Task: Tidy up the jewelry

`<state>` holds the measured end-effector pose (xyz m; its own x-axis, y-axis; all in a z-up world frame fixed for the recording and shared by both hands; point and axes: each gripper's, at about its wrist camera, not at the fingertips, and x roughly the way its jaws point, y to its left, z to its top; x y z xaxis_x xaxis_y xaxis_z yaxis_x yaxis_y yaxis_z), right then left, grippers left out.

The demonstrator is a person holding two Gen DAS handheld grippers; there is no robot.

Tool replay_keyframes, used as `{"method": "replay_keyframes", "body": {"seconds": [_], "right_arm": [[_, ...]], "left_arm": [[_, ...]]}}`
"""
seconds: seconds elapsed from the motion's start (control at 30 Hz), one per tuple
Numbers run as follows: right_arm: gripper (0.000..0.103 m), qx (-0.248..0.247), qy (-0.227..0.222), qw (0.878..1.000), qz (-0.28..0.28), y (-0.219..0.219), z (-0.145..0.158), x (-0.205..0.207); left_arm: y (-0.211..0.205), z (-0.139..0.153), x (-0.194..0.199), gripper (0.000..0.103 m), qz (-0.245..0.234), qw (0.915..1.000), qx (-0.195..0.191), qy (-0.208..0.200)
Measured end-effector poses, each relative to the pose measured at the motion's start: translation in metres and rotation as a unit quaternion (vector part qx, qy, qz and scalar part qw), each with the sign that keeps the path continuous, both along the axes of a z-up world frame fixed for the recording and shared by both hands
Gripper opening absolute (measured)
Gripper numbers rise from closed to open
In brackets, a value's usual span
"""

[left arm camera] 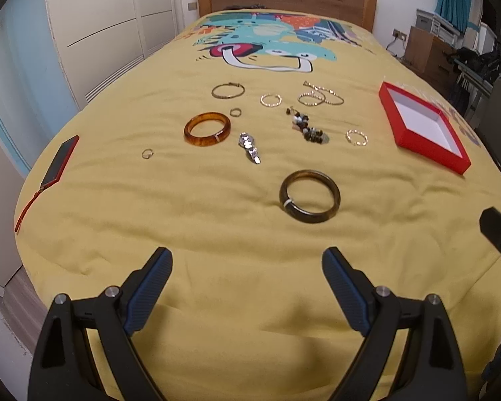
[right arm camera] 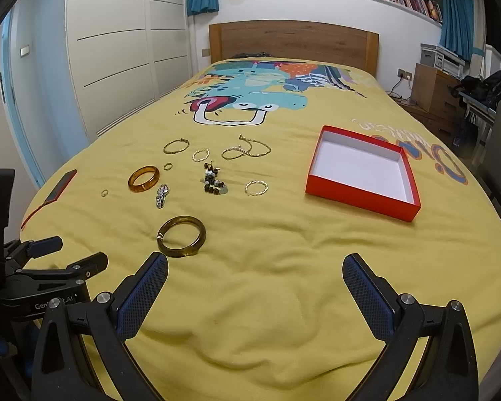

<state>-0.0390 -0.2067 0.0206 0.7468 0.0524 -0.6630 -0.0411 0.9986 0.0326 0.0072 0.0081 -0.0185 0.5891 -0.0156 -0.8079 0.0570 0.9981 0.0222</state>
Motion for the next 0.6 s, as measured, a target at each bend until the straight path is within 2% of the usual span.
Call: {"method": "replay_keyframes", "body": {"seconds": [0.23,0.6], "right_arm": [[0.102,0.006,-0.005,1.0,-0.003,-0.0039,0.0013,-0.002],[0.102,0.008,-0.01,1.0,0.001,-0.0056,0.0037,-0.0023]], "left_arm": [[-0.0048,0.0001,-0.0008,0.091,-0.015,0.9998,0.005,0.01],[-0.0034,-0.001,0.0025,0.091,-0.022,0.9994,-0.016,0.024]]}}
